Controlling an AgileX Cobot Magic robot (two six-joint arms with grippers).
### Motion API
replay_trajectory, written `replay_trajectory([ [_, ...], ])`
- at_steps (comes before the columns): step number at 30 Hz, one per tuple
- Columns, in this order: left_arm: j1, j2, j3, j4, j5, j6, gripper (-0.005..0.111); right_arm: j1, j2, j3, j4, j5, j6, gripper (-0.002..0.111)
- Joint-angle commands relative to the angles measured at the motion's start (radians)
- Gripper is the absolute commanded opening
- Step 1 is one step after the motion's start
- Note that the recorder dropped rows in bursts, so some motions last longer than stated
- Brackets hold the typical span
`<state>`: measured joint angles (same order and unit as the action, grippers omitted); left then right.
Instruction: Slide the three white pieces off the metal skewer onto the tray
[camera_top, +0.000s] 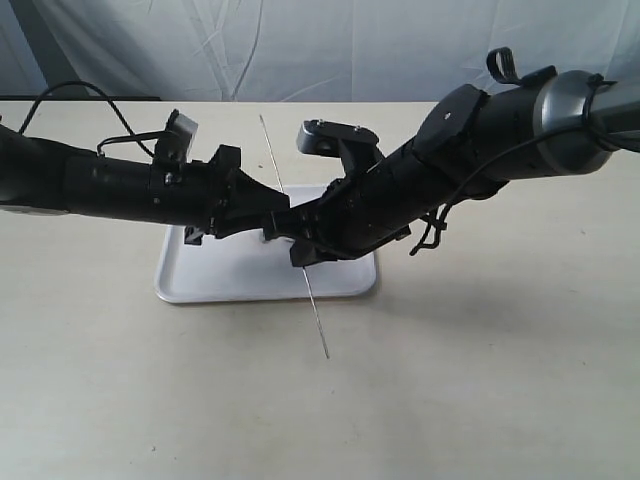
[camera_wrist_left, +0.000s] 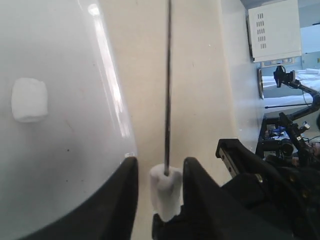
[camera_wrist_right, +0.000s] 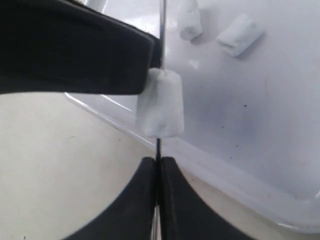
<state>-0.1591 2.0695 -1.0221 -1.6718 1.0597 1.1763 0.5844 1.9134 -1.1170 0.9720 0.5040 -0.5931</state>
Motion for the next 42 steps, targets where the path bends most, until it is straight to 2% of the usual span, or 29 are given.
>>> replay_trajectory([
  [1,-0.002,0.002,-0.004,0.002,-0.008,0.005,0.037,0.0,-0.003,-0.006,0.004,-0.022,-0.004,-0.001],
  [9,-0.004,0.002,-0.004,0.014,0.021,0.005,0.037,0.0,-0.003,-0.006,0.004,-0.031,-0.004,-0.001],
  [19,-0.065,0.002,-0.004,-0.011,-0.035,0.01,0.037,0.0,-0.003,-0.006,0.023,-0.031,-0.009,-0.001],
  [24,-0.065,0.002,-0.004,-0.024,-0.043,0.008,0.033,0.0,-0.003,-0.006,0.023,-0.026,-0.015,-0.001],
  [30,-0.065,0.002,-0.004,-0.054,-0.047,0.008,0.021,0.0,-0.003,-0.006,0.023,-0.011,-0.015,-0.001],
  [37,-0.054,0.002,-0.004,-0.073,-0.053,0.013,0.02,0.0,-0.003,-0.006,0.018,0.048,-0.015,-0.001],
  [42,-0.016,0.002,-0.004,-0.073,-0.112,0.013,0.02,0.0,-0.003,-0.006,-0.092,0.171,0.043,-0.001],
])
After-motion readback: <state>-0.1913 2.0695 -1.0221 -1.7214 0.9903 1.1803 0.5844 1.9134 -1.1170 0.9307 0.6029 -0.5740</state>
